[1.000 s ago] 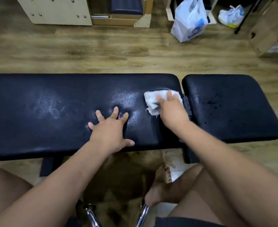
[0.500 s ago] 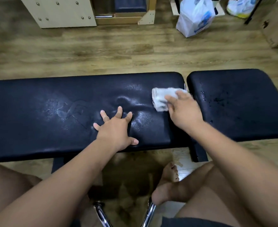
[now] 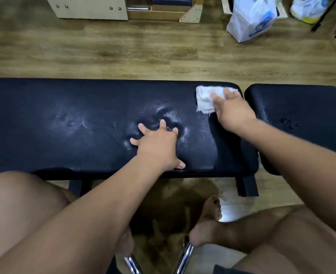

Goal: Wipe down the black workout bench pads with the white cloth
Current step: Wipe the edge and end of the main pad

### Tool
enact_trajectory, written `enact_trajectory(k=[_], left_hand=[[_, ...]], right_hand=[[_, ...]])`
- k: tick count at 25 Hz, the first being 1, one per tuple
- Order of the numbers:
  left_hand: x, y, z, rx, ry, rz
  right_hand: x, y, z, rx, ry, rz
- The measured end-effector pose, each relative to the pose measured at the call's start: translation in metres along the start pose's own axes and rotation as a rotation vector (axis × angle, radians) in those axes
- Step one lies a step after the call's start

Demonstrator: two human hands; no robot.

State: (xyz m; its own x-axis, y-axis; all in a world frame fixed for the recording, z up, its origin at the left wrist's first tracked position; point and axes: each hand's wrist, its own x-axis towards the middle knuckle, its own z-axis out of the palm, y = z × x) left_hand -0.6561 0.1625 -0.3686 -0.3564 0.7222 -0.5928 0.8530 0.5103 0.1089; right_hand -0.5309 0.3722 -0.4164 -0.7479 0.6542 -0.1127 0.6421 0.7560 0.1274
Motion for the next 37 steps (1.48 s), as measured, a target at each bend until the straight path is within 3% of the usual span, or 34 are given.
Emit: enact_trajectory(k=[4, 8, 11, 14, 17, 23, 26, 29, 33, 37], left_hand=[[-0.005, -0.002, -0.005, -0.005, -0.032, 0.029], [-0.015, -0.030, -0.009, 0.122, 0.048, 0.120], [-0.022, -0.056, -0.007, 0.108, 0.044, -0.032], [-0.020, -0.058, 0.003, 0.025, -0.041, -0.122], [-0.013, -0.056, 0.004, -0.019, -0.068, -0.113], [-0.009, -0.059, -0.003, -0.027, -0.091, -0.102], [-0.012, -0.059, -0.003, -0.058, -0.086, -0.107], [-0.013, -0.061, 0.000, -0.074, -0.061, -0.104], [-0.011, -0.059, 0.005, -0.067, -0.033, -0.117], [-0.008, -0.062, 0.010, -0.041, -0.004, -0.114]], right_hand=[[0.043, -0.001, -0.016, 0.044, -0.108, 0.104], [-0.059, -0.027, -0.013, 0.196, 0.034, 0.120], [-0.154, -0.052, -0.005, 0.244, 0.126, 0.027], [-0.184, -0.060, 0.010, 0.224, 0.070, -0.016], [-0.139, -0.056, 0.010, 0.255, 0.045, 0.013], [0.034, -0.029, -0.014, 0.107, -0.011, 0.118], [0.067, -0.024, -0.024, 0.116, -0.069, 0.135], [0.024, -0.032, -0.017, 0.218, -0.004, 0.141], [-0.118, -0.064, -0.004, 0.268, 0.115, 0.069], [-0.201, -0.079, -0.005, 0.238, 0.076, -0.008]])
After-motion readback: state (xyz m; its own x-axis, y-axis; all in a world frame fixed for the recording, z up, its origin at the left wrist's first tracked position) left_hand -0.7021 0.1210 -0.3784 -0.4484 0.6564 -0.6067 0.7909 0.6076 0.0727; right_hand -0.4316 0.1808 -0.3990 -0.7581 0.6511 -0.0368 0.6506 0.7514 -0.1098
